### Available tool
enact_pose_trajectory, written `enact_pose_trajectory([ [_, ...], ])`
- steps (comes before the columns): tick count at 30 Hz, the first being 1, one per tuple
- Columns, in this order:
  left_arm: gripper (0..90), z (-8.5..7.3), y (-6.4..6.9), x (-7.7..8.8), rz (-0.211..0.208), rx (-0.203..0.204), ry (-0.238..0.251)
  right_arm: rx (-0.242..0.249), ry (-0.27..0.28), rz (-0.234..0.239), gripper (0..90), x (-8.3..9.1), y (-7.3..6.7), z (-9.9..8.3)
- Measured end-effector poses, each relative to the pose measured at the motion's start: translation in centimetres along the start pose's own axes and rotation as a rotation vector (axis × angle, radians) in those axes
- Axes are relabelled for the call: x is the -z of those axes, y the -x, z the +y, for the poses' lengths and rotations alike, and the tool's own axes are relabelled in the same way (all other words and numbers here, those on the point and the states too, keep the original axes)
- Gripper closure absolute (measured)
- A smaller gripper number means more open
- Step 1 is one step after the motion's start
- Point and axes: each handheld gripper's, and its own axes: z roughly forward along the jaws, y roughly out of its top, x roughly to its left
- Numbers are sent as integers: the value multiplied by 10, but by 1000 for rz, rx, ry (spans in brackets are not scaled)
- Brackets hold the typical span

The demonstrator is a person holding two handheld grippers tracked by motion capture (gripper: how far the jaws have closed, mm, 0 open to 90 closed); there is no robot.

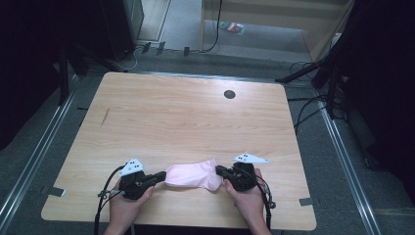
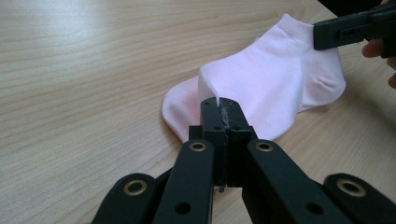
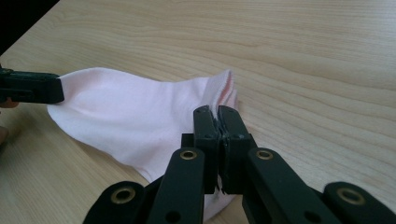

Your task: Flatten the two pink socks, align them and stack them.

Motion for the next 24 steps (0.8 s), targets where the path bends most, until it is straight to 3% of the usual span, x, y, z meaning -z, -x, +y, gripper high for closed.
enact_pose_trajectory([
  [5,900,-1,2,-5,12,-17,-27,-6,-1,-16,880,1,7,-1],
  [10,900,-4,4,-12,64,-36,-46,2,-26,-41,861,-12,11,-8],
  [11,856,-5,5,-13,79,-41,-41,21,-29,-47,756,-16,11,-8],
  [12,856,-5,5,-13,91,-44,-38,21,-29,-47,756,-16,11,-8],
  [13,650,-5,5,-13,128,-48,-19,16,10,-79,598,-14,9,-7],
  [14,650,-5,4,-11,134,-50,-4,16,10,-79,598,-14,9,-7],
  [15,595,-4,3,-7,132,-48,27,-17,71,-74,577,-5,7,-4],
  [17,630,2,3,3,107,-35,103,-7,128,-80,637,3,-1,-2],
  [18,670,2,3,3,107,-35,103,-7,128,-80,637,3,-1,-2],
  [19,670,6,6,4,77,-38,122,-1,145,-56,681,4,-8,-1],
  [20,741,10,8,3,53,-54,124,11,144,-12,728,2,-17,-1],
  [21,822,12,12,0,31,-75,119,27,103,42,794,-10,-32,-1],
  [22,822,14,15,-3,17,-82,107,27,103,42,794,-10,-32,-1],
  [24,868,15,20,-16,-14,-95,58,38,62,69,840,-26,-45,-4],
])
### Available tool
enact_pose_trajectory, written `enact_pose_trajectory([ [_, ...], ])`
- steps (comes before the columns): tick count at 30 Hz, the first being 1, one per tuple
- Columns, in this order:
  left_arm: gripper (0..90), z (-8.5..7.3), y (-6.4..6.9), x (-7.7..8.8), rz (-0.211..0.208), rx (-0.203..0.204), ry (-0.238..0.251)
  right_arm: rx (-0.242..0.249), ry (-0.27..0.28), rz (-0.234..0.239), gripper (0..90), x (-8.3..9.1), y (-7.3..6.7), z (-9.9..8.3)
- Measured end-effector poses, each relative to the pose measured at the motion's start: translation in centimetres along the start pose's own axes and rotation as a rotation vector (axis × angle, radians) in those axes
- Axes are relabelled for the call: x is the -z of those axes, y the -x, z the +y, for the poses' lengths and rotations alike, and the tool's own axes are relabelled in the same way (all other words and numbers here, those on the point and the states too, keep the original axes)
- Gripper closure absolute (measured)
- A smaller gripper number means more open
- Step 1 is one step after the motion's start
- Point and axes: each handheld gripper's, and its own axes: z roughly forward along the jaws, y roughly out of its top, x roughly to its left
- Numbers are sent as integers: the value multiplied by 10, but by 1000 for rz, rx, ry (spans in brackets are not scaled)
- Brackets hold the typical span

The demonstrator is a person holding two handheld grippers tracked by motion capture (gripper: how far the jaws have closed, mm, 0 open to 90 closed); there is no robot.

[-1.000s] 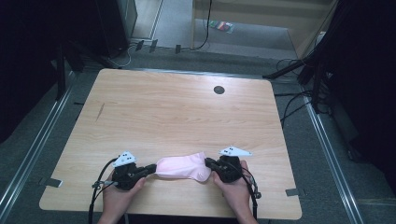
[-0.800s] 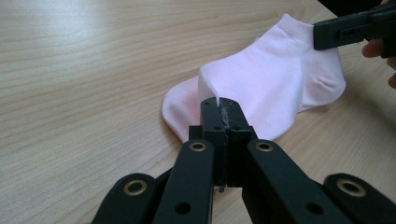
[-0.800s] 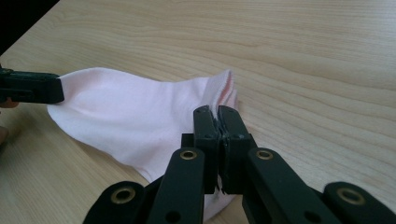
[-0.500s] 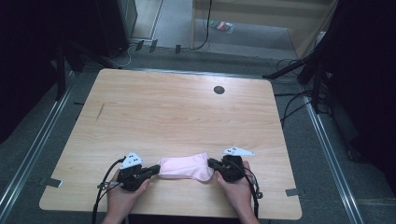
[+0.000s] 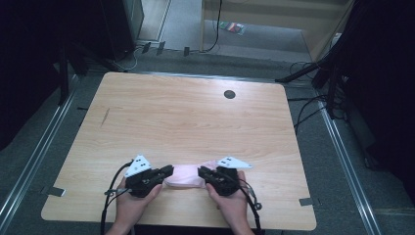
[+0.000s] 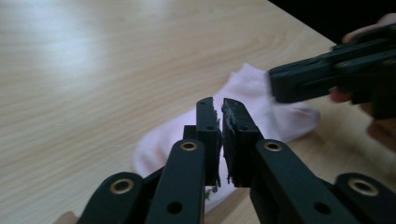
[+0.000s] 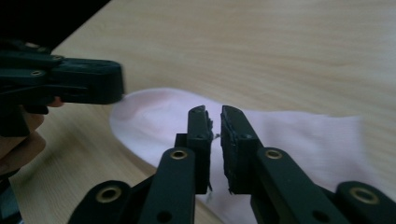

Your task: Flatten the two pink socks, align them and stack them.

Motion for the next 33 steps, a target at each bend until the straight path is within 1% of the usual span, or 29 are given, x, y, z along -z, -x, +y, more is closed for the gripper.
enact_pose_trajectory([
  [1,874,-3,0,-10,19,-12,-54,20,-37,3,864,-16,-9,-4],
  [2,874,-3,0,-10,19,-12,-54,20,-37,3,864,-16,-9,-4],
  [4,868,-8,-6,-16,35,0,-115,43,-70,-9,879,-26,-13,-8],
  [5,859,-11,-9,-18,56,1,-143,51,-87,-15,885,-30,-15,-10],
  [6,859,-15,-14,-15,65,0,-155,70,-103,-28,894,-32,-14,-12],
  [7,849,-16,-17,-13,64,7,-153,68,-118,-33,900,-33,-11,-16],
  [8,850,-17,-18,-11,67,6,-154,57,-111,-23,900,-31,-8,-18],
  [9,851,-17,-19,-9,76,-6,-151,59,-107,-22,900,-30,-6,-20],
  [11,852,-18,-19,-6,90,-27,-149,80,-101,-37,900,-25,-3,-21],
  [12,849,-19,-19,-5,91,-31,-146,95,-104,-51,900,-22,-2,-22],
  [13,846,-19,-20,-5,90,-25,-142,91,-103,-49,900,-20,0,-22],
  [14,842,-19,-21,-5,83,-10,-139,85,-101,-47,894,-18,2,-23],
  [15,790,-19,-23,-5,72,9,-134,67,-99,-35,888,-16,7,-23],
  [16,790,-18,-25,-4,61,21,-131,67,-99,-35,888,-16,7,-23],
  [17,741,-18,-27,-4,43,42,-123,61,-103,-40,861,-13,8,-23],
  [18,741,-17,-30,-3,11,70,-109,61,-103,-40,861,-13,8,-23],
  [19,705,-14,-31,0,-30,97,-56,43,-101,-35,834,-12,9,-21],
  [20,708,-14,-31,0,-30,97,-56,39,-89,-36,833,-11,9,-19],
  [21,708,-12,-29,3,-40,86,-27,39,-89,-36,833,-11,9,-19],
  [23,720,-9,-25,6,-49,45,-7,34,-60,-41,842,-8,9,-15],
  [24,722,-9,-23,5,-46,12,-13,39,-49,-49,846,-7,10,-14],
  [25,720,-9,-22,2,-34,-5,-31,47,-37,-72,852,-6,12,-12],
  [26,711,-11,-23,0,-28,-14,-51,44,-34,-83,855,-6,15,-12],
  [27,678,-13,-24,-3,-25,-19,-73,37,-42,-111,866,-8,21,-12],
  [28,678,-15,-25,-5,-26,-25,-95,37,-42,-111,866,-8,21,-12],
  [29,620,-17,-27,-7,-30,-28,-124,17,-47,-127,874,-8,29,-14],
  [30,620,-18,-27,-8,-42,-25,-129,17,-47,-127,874,-8,29,-14],
  [31,585,-18,-28,-8,-49,-27,-129,2,-54,-124,892,-7,34,-15],
  [33,560,-18,-28,-8,-50,-31,-129,3,-56,-125,900,-7,35,-15],
])
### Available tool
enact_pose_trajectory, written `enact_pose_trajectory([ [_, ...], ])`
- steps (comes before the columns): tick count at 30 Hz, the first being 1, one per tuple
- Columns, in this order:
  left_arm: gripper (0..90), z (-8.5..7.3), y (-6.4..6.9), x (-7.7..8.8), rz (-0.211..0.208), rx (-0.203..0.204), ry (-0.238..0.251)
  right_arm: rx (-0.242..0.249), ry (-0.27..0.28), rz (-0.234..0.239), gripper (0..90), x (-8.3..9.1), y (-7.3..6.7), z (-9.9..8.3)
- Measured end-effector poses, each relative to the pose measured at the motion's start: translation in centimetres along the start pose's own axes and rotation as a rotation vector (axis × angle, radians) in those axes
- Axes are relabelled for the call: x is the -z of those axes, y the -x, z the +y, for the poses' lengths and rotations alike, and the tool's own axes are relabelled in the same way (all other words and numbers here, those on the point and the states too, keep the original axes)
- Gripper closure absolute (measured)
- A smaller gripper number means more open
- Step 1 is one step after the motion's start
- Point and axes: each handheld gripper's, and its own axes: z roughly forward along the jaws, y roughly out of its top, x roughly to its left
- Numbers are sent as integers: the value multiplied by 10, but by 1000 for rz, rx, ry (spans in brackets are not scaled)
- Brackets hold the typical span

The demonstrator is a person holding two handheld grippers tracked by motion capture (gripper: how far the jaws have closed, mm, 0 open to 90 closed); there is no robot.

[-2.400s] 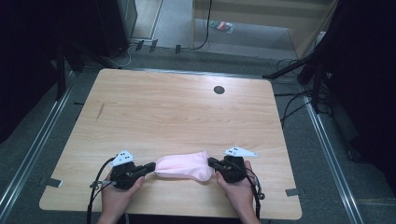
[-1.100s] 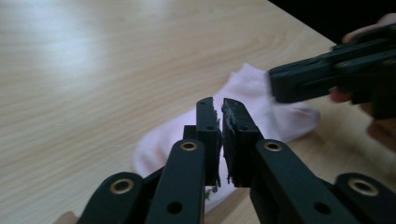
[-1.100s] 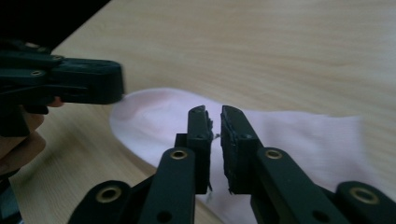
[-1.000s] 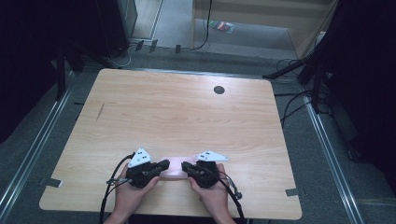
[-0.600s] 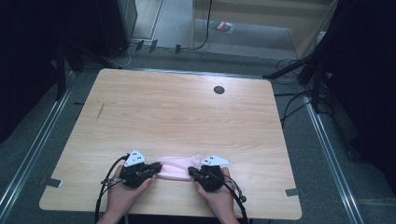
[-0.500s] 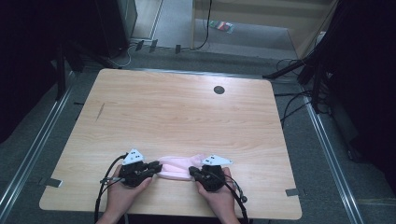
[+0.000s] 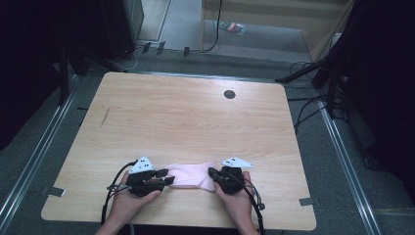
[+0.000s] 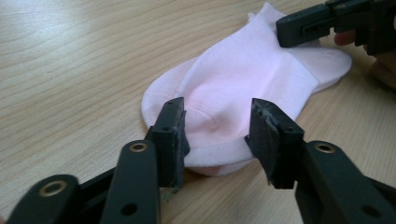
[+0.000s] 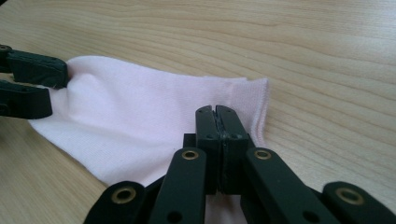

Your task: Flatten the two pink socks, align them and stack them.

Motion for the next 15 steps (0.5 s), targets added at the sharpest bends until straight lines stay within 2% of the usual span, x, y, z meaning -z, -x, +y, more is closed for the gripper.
enact_pose_trajectory([
  [1,560,0,1,0,2,-11,-4,0,0,0,900,0,0,0],
  [2,500,0,2,0,9,-24,-8,10,-2,-11,900,0,0,0],
  [3,500,0,3,-1,13,-40,-13,10,-2,-11,900,0,0,0],
  [4,467,0,5,-1,34,-55,-21,14,-1,-18,900,1,0,0],
  [6,464,0,8,-2,62,-88,-32,12,-4,-17,900,2,2,1],
  [7,464,1,8,-2,68,-90,-31,12,-4,-17,900,2,2,1],
  [9,467,2,8,-1,62,-82,-26,-22,3,-4,870,5,1,2],
  [11,478,4,5,6,0,-33,22,-27,30,38,878,10,-5,5],
  [12,497,6,4,9,-18,-5,50,-5,39,51,892,11,-10,7],
  [13,605,7,2,12,-22,14,78,8,33,81,900,9,-22,9],
  [14,605,9,0,14,-23,24,91,8,33,81,900,9,-22,9],
  [15,650,11,-1,14,-19,36,101,12,27,96,900,7,-26,9],
])
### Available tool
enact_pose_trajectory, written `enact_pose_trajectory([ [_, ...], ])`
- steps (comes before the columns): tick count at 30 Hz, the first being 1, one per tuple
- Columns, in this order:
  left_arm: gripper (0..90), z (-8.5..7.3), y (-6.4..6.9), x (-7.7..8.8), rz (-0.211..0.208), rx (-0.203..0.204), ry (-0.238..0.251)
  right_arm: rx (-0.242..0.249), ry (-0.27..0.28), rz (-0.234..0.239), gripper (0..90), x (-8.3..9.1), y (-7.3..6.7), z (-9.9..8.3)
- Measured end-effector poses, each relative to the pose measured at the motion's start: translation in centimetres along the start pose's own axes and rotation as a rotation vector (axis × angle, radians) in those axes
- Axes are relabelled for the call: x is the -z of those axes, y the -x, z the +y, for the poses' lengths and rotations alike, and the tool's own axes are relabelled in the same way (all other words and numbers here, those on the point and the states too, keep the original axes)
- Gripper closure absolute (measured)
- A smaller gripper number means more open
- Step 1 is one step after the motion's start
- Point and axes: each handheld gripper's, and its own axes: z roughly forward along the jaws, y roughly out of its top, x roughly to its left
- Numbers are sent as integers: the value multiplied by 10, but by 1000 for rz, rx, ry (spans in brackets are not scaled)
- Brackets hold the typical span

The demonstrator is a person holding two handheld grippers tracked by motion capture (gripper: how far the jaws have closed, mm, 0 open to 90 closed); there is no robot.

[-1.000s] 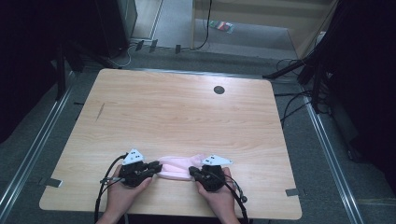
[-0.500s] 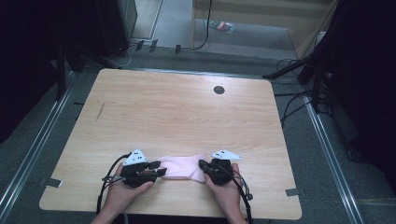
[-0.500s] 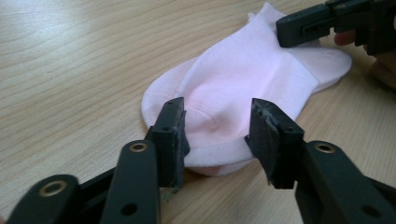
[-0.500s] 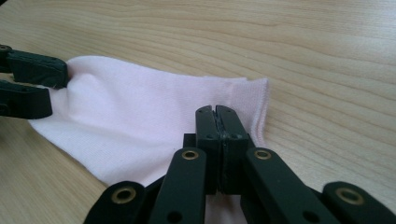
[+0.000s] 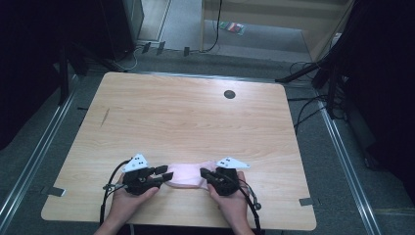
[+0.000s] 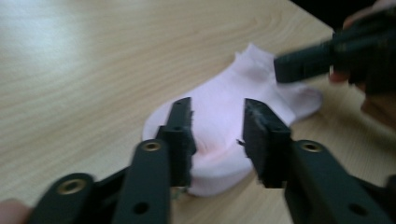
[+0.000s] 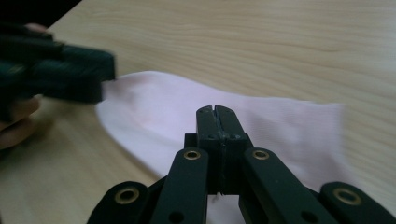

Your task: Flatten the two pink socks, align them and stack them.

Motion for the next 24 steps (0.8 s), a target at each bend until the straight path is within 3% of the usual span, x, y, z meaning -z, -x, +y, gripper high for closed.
enact_pose_trajectory([
  [2,776,4,-3,-5,-2,12,-25,12,-21,39,900,-10,-11,0],
  [3,853,5,-3,-8,17,10,-36,27,-43,66,900,-22,-22,-1],
  [5,888,5,-3,-15,38,21,-54,34,-50,76,900,-29,-27,-1],
  [10,900,0,1,-27,130,-22,-124,69,-78,78,900,-48,-43,-4],
  [11,900,-2,-3,-28,122,5,-119,100,-96,77,900,-50,-46,-8],
  [15,900,-1,-8,-27,121,51,-117,127,-92,89,900,-46,-48,-15],
  [17,900,-1,-9,-27,124,58,-116,191,-90,75,900,-41,-52,-20],
  [20,900,-1,-12,-26,125,82,-106,192,-87,79,900,-40,-51,-22],
  [24,879,-2,-14,-17,80,90,-83,173,-85,89,900,-40,-49,-22],
])
